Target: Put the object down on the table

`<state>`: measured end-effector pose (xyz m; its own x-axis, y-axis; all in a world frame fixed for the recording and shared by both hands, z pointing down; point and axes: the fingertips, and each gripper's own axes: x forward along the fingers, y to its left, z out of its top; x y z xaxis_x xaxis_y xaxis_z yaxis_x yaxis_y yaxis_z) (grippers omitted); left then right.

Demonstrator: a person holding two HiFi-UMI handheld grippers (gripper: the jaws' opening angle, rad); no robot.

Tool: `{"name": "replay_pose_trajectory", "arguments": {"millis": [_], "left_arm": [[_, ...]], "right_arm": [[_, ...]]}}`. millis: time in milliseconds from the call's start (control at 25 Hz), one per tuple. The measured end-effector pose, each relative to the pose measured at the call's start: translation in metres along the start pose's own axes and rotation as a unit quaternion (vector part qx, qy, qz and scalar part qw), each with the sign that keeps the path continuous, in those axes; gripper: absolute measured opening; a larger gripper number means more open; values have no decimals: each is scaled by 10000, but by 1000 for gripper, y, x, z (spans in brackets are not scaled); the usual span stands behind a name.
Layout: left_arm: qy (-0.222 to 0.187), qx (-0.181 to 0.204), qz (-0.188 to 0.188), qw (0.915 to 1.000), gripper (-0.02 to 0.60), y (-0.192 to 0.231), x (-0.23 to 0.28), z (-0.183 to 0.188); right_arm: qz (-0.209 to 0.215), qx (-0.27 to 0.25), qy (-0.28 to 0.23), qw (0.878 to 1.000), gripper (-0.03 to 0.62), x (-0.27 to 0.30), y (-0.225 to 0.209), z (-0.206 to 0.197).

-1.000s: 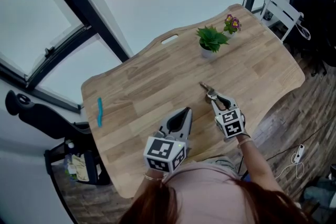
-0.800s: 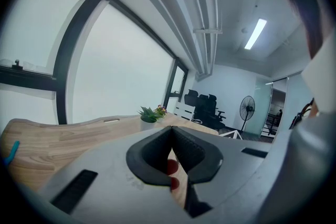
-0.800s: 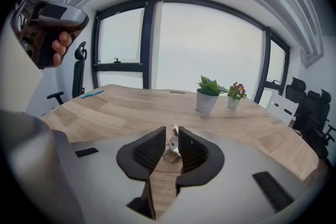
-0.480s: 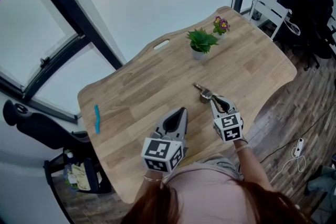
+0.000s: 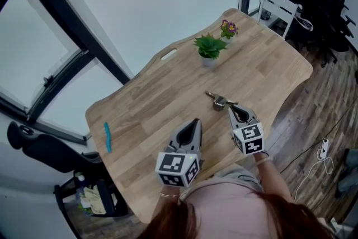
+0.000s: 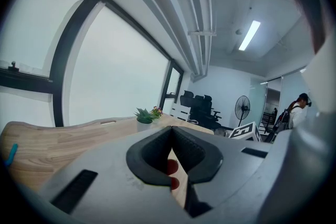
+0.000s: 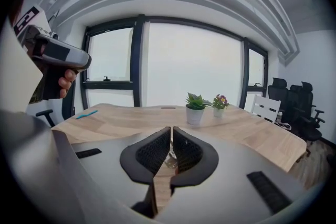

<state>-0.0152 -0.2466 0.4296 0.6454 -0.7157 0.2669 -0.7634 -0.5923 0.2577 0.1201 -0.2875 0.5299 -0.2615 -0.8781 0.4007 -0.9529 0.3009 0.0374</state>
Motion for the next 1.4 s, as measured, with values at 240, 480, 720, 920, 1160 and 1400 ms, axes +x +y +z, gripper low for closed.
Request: {"name": "replay_pose_trajectory", "arguments": {"millis": [240,480,720,920,1160,1400], "left_arm": [[-9,38,-31,10000,2,-2,-3,0],[-4,173,-67,9998,2,-5,-4,0],[-44,279,-147,9995,2,-9,-8,3],[-86,366,-211,9991,2,-11,-13,4],[-78,467,-230,9986,2,-12,-22,3],[-82,465,-265,9985,2,-10,-23,3]], "right_arm": [[-122,131,-174,9997,2,-18,-1,8],[-211,274,-505,9981,2,-41,0,26],[-279,242,-719,9967,0,-61,3,41],[-345,143,-880,9954,0,-74,9,50],[-375,137,-1111,9930,0,-88,16,61],[-482,-5,-1213,9914,0,-95,17,67]]}}
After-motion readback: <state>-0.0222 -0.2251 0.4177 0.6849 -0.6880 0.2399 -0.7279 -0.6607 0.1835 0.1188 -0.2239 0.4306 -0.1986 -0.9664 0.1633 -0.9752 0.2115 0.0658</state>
